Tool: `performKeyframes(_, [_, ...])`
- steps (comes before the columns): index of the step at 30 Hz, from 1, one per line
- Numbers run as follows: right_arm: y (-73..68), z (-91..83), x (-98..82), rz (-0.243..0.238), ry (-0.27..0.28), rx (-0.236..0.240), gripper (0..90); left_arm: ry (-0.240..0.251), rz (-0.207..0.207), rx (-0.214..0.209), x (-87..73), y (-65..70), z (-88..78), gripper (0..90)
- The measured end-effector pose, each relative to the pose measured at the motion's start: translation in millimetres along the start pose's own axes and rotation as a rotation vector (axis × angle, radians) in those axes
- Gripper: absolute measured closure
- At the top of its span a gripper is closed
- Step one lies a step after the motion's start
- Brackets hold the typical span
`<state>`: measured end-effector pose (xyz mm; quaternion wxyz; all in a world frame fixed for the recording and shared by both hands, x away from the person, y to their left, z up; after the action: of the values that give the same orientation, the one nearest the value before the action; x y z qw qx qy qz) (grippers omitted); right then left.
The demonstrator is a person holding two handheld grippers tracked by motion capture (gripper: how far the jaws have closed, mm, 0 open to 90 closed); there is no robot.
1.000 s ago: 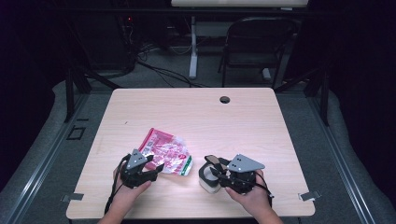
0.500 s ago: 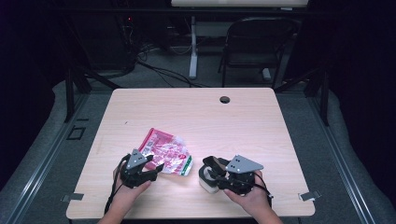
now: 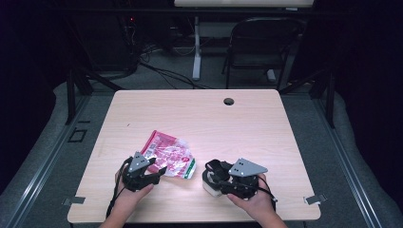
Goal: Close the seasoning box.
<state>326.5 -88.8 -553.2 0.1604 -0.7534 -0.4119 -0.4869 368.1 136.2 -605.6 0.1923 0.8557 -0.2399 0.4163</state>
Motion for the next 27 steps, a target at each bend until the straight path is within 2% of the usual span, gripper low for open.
performKeyframes(15, [-2.2, 2.0, -1.8, 0.011, 0.001, 0.019, 45.1, -0.001, -0.003, -0.001, -0.3, 0.7, 0.2, 42.8])
performKeyframes(27, [-6.9, 3.0, -0.8, -0.001, 0.003, 0.035, 44.2, -0.002, 0.001, -0.002, -0.4, 1.0, 0.4, 42.8])
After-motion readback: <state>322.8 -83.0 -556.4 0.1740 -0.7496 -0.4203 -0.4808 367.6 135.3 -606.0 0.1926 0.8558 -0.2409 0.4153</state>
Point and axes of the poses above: each handheld gripper's, and its own axes: z roughly forward along the jaws, x roughly out of its top, y roughly to its right, the point moved 10 cm from there along z, roughly forward along the jaws, and after that the axes turned 8 degrees about -z, right-handed, at the moved point
